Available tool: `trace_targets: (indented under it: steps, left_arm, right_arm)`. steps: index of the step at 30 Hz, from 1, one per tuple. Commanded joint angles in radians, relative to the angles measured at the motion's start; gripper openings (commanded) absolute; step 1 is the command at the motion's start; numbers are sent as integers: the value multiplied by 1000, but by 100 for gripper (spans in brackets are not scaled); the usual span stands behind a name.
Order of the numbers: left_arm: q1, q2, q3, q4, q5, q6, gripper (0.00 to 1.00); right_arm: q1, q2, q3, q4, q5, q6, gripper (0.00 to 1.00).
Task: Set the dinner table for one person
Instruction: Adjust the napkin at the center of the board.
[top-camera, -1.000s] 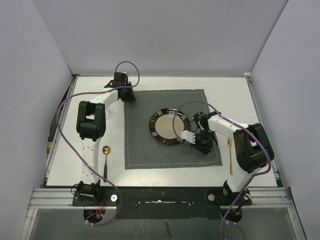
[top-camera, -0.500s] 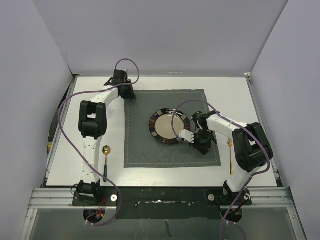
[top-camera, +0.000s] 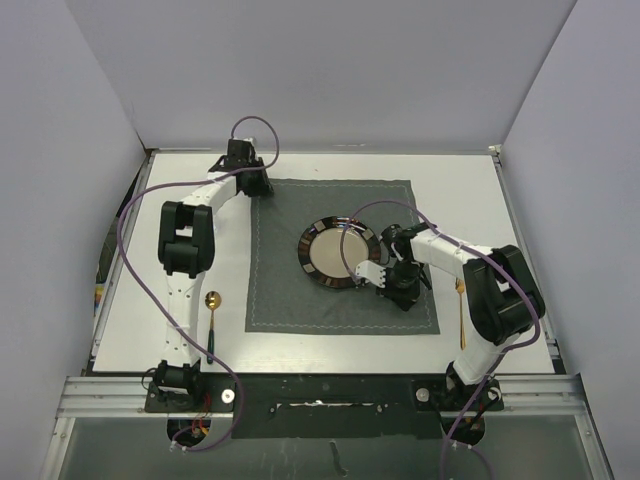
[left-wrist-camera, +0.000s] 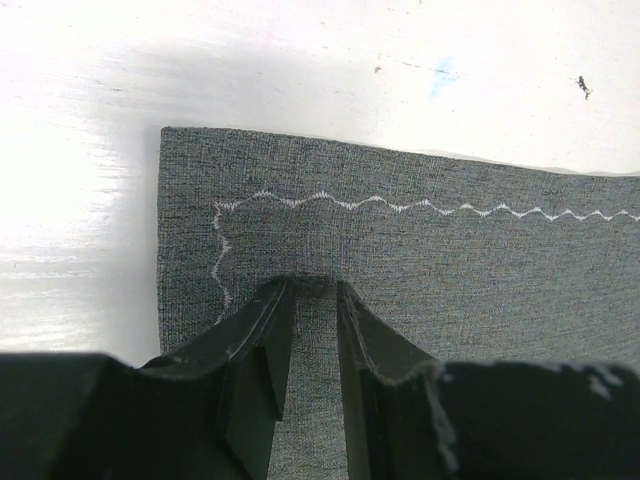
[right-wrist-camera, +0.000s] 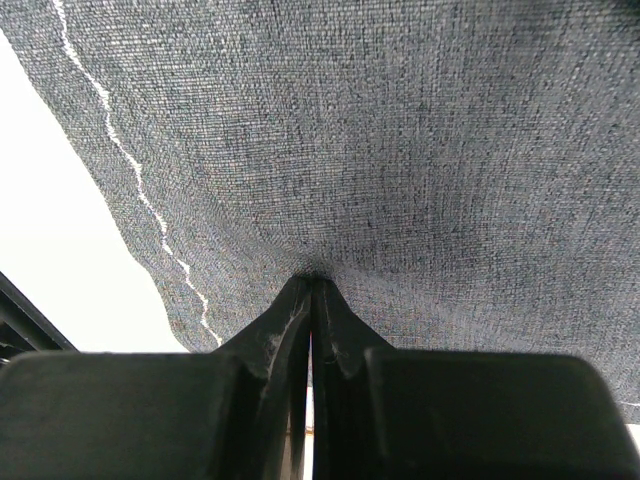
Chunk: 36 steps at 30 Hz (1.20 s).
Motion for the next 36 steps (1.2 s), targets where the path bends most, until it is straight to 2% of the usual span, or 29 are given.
trace_targets:
  steps: [1, 5, 6, 7, 8, 15, 20, 25, 28, 30, 33, 35, 36]
  left_arm:
    - [6, 0, -55, -17, 2, 19, 24]
    - [6, -65, -75, -12, 4, 40, 31]
    - [6, -75, -69, -20, 2, 48, 48]
    - [6, -85, -57, -31, 3, 56, 81]
    - [6, -88, -48, -44, 1, 61, 96]
    - [3, -184, -49, -56, -5, 64, 98]
    - [-3, -212, 29, -103, 2, 64, 98]
    - [-27, -236, 88, -106, 20, 81, 98]
    - [-49, -296, 113, -64, 61, 80, 98]
    - [-69, -336, 154, -69, 82, 84, 98]
    - [-106, -393, 225, -158, 121, 94, 98]
    - [-159, -482, 166, -233, 97, 119, 98]
    - [-196, -544, 75, -254, 54, 128, 98]
  right_arm:
    - [8, -3, 31, 10, -18, 5, 0]
    - [8, 6, 61, 10, -9, 5, 0]
    - [8, 8, 69, 6, -8, 5, 0]
    - [9, 8, 74, 3, -8, 4, 0]
    - [9, 6, 78, -1, -8, 6, 0]
    - [9, -22, 77, -13, -4, 5, 0]
    - [9, -36, 81, -14, 3, -1, 0]
    - [-30, -82, 93, 102, 91, 31, 0]
    - [-129, -106, 209, 188, 142, 117, 0]
    - [-224, -100, 343, 209, 117, 192, 0]
    - [-366, -49, 557, 228, 26, 344, 0]
    - [-418, 23, 652, 236, -40, 423, 0]
    - [-428, 60, 686, 239, -57, 439, 0]
